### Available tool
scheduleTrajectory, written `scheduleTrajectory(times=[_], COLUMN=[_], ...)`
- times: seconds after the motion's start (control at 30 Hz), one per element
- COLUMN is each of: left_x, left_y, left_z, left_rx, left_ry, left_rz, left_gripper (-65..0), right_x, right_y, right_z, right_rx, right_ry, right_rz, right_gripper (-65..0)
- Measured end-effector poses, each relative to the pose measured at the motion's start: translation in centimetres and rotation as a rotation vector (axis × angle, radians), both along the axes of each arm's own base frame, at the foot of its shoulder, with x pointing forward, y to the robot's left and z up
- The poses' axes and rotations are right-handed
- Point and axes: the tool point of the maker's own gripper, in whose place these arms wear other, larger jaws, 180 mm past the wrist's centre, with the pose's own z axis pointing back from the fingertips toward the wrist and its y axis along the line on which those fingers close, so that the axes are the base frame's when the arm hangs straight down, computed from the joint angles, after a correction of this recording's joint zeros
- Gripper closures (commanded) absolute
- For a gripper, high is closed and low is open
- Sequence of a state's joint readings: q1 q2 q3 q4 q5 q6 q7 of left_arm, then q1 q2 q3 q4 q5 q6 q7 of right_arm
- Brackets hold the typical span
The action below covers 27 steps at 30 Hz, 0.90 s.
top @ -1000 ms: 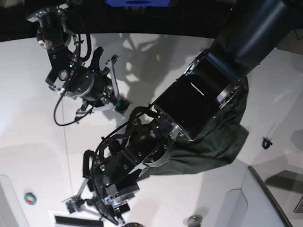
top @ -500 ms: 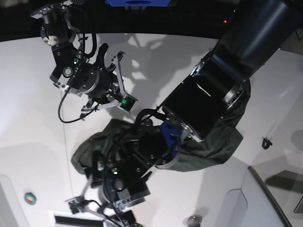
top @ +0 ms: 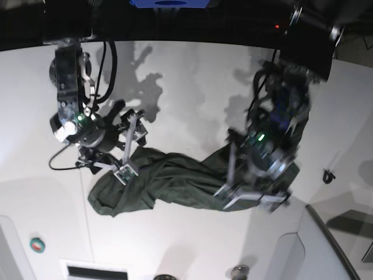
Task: Layout the t-shirt on the table in an organized manner, then fold the t-shirt properly
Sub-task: 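Swing the held shirt across the table with both grippers and lower it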
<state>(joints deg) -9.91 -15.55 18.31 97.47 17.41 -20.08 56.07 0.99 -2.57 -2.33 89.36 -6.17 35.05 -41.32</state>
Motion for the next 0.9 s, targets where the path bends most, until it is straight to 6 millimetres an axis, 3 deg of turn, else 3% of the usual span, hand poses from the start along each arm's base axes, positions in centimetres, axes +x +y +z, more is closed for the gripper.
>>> scheduleTrajectory(times=[0.03, 0.1, 0.17, 0.27, 0.4, 0.5, 0.6, 0.73, 0.8, 0.9], left_x=[-1.3, -3.8, -4.9, -7.1, -10.9, -11.7, -12.7, -14.8, -14.7, -14.4], left_y=[2.2, 6.7, 9.1, 11.0, 12.1, 11.5, 11.4, 12.3, 11.9, 11.5], left_z=[-0.8, -2.3, -2.7, -4.2, -6.8, -7.8, -8.6, -9.4, -9.5, -9.4], left_rx=[0.020, 0.043, 0.015, -0.041, -0.052, -0.081, -0.087, -0.073, -0.085, -0.100], left_ry=[0.028, 0.067, 0.049, 0.043, 0.106, 0.121, 0.147, 0.187, 0.183, 0.176], left_rz=[0.050, 0.166, 0.218, 0.256, 0.275, 0.263, 0.274, 0.307, 0.307, 0.304], left_gripper=[-40.2, -20.1, 0.0, 0.0, 0.0, 0.0, 0.0, 0.0, 0.0, 0.0], right_x=[0.1, 0.1, 0.1, 0.4, 1.2, 2.0, 3.5, 4.4, 5.0, 5.0], right_y=[0.3, 1.5, 2.6, 3.5, 4.3, 4.1, 1.9, 0.3, -0.3, 0.3], right_z=[-0.5, -1.8, -2.7, -3.4, -2.8, -2.3, -1.9, -1.1, -1.6, -3.2], right_rx=[0.016, 0.068, 0.105, 0.138, 0.174, 0.176, 0.190, 0.347, 0.368, 0.375], right_ry=[0.011, 0.036, 0.049, 0.061, 0.028, 0.010, -0.017, -0.011, 0.003, 0.065], right_rz=[-0.005, -0.002, 0.005, 0.007, 0.007, -0.016, -0.170, -0.318, -0.380, -0.395], right_gripper=[-47.3, -47.3, -47.3, -47.3, -47.3, -47.3, -47.3, -47.3, -47.3, -47.3])
